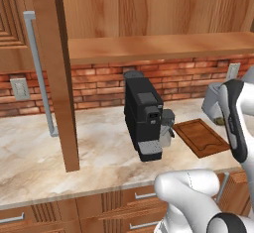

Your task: Pick the bread, place it on the cutting board, pick the jam, place it on the counter, and close the cabinet.

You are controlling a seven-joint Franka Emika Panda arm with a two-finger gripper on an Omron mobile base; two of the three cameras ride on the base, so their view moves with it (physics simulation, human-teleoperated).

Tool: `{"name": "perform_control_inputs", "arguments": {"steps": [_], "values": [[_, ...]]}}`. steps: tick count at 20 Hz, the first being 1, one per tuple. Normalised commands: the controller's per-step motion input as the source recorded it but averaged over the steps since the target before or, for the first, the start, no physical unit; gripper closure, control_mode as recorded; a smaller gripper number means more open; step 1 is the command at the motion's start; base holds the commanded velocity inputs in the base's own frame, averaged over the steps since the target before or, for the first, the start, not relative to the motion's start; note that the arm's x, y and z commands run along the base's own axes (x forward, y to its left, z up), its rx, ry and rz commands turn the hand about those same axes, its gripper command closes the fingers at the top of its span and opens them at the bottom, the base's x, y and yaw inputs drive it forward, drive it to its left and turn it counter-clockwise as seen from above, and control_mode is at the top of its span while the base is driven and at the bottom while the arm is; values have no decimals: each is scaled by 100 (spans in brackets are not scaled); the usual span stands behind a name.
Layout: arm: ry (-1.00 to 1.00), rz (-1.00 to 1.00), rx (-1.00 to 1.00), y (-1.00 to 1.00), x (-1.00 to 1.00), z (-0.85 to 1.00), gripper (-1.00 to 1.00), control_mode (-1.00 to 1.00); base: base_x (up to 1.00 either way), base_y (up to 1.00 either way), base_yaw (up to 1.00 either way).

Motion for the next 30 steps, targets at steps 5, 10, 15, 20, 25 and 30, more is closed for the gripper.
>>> {"name": "perform_control_inputs", "arguments": {"steps": [5,10,15,20,25,30], "values": [[0,0,0,-10,29,-27,100,-100,0,0,0],[0,0,0,-10,35,-28,100,-100,0,0,0],[0,0,0,-9,38,-26,100,-100,0,0,0],[0,0,0,-15,33,-22,100,-100,0,0,0],[0,0,0,-10,20,-32,100,-100,0,0,0],[0,0,0,-7,14,-36,100,-100,0,0,0]]}}
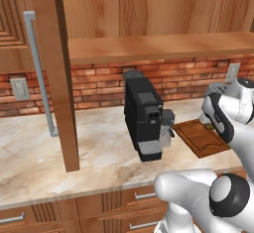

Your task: Pick the bread, place it on the cutting board, pick the jam, place it on the counter, and close the cabinet.

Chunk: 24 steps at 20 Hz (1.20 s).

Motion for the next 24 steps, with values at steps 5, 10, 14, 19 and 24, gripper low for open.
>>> {"name": "perform_control_inputs", "arguments": {"steps": [5,10,14,19,24], "values": [[0,0,0,-4,7,-36,100,-100,0,0,0],[0,0,0,-8,6,-31,100,-100,0,0,0],[0,0,0,-6,11,-33,100,-100,0,0,0],[0,0,0,-4,14,-26,100,-100,0,0,0],[0,0,0,-3,17,-17,100,-100,0,0,0]]}}
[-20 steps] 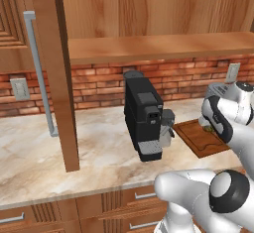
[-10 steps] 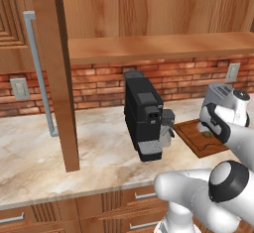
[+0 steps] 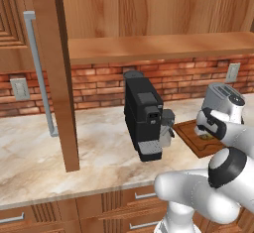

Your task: Pick the bread, place it on the cutting board, pick the jam, place it on the counter, and close the cabinet.

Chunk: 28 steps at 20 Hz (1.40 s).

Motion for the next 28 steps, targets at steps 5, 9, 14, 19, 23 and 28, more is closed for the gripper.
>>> {"name": "perform_control_inputs", "arguments": {"steps": [5,9,14,19,23,28], "values": [[0,0,0,0,18,-13,100,-100,0,0,0],[0,0,0,0,13,-5,100,-100,0,0,0],[0,0,0,0,9,-1,100,-100,0,0,0],[3,0,0,0,4,0,100,-100,0,0,0],[4,0,0,0,4,0,-100,-100,0,0,0],[2,0,0,0,2,0,-100,-100,0,0,0]]}}
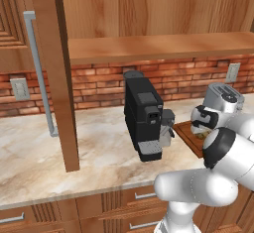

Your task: Pick the bread, place it on the cutting board, pick the jam, place it on the counter, and close the cabinet.

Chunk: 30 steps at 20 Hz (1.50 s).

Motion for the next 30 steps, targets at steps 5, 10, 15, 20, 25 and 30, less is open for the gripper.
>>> {"name": "perform_control_inputs", "arguments": {"steps": [5,10,15,20,25,30], "values": [[0,0,0,0,0,-1,-100,-100,0,0,0],[0,0,0,0,0,0,-100,-100,0,0,0],[-3,0,0,0,0,0,-100,-100,0,0,0],[-17,0,0,0,-4,7,-100,-100,0,0,0],[-25,0,0,0,-11,11,-100,-100,0,0,0],[-24,0,0,0,-16,16,-100,-100,0,0,0]]}}
